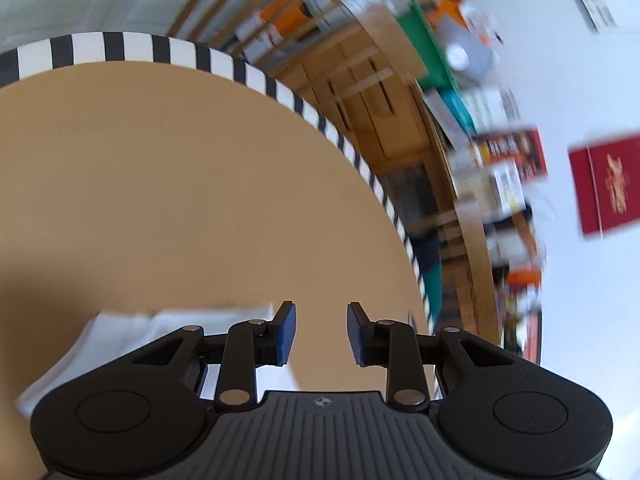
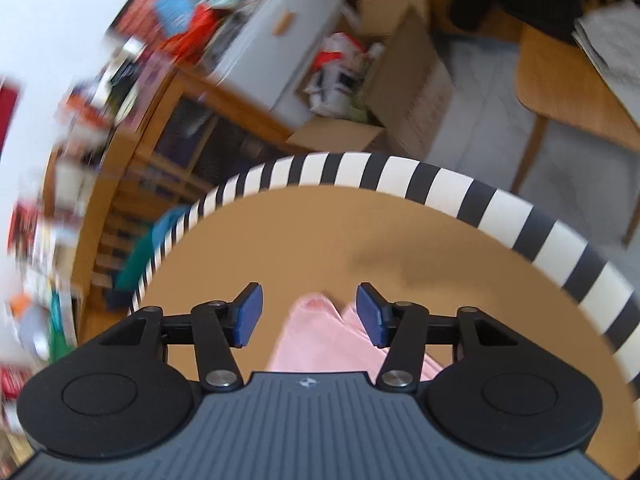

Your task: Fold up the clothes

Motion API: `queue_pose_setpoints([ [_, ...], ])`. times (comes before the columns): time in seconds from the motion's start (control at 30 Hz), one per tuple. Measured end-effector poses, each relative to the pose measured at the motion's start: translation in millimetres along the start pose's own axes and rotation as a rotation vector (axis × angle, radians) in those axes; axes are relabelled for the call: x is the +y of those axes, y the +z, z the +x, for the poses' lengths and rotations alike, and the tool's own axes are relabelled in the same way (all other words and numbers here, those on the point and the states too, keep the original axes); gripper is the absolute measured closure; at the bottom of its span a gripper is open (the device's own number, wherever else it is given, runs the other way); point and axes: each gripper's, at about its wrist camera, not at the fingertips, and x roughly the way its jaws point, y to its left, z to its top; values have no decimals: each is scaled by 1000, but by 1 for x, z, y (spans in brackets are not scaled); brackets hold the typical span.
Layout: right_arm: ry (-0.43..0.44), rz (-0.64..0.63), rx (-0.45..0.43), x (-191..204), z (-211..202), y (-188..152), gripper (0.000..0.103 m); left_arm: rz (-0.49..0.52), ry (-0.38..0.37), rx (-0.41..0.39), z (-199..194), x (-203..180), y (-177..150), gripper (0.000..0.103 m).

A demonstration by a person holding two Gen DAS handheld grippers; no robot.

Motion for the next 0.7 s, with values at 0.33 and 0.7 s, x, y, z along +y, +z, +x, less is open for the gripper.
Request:
queue_pose_setpoints([
  [0.33, -23, -336, 107, -56, -41, -61, 75, 148, -50, 237, -55, 32, -107, 63],
  [0.7, -66, -730, 176, -47, -48, -100, 98, 305, -46, 381, -60, 15, -239, 58],
])
